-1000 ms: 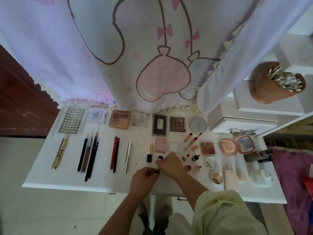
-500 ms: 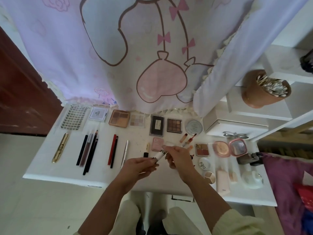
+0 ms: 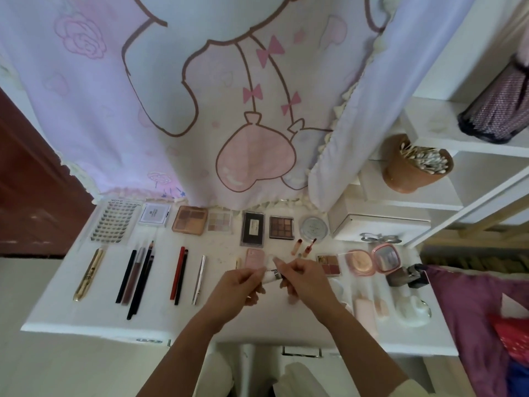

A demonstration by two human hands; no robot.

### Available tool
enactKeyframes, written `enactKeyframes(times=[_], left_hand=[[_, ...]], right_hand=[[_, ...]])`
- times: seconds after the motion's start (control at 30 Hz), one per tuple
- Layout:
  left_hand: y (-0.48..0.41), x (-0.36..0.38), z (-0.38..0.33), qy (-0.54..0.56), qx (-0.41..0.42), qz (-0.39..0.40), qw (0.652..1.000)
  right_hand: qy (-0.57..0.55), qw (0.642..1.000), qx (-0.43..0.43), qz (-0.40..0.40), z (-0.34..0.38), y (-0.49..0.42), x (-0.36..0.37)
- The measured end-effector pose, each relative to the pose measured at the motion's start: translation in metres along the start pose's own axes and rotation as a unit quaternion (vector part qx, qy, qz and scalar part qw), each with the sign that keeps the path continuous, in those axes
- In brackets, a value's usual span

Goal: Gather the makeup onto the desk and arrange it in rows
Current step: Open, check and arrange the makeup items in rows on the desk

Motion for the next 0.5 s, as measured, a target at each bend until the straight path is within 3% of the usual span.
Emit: enactKeyframes(times=[0.13, 0.33, 0.5], left_hand=[[-0.003, 0.009, 0.016, -0.042, -0.032, 0.003, 0.999], [0.004, 0.021, 0.035, 0.047, -0.110, 0.033, 0.992], [0.008, 0.028, 0.041, 0.023, -0.131, 0.046, 0.990]], right_hand=[[0.028, 0.999, -0.019, -0.016, -0.006, 0.002, -0.003], [0.047, 0.997, -0.063, 0.012, -0.016, 0.006, -0.005], [0.062, 0.998, -0.006, 0.030, -0.031, 0.010, -0.005]])
Point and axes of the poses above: each hand's wrist, its own y-axis away from the middle knuckle, its own x-axis out of the palm, z = x × y, the point moved 9 cm from there along -y, towards the middle knuckle, and after that the axes turned 12 degrees about x, right-handed, at the moved point
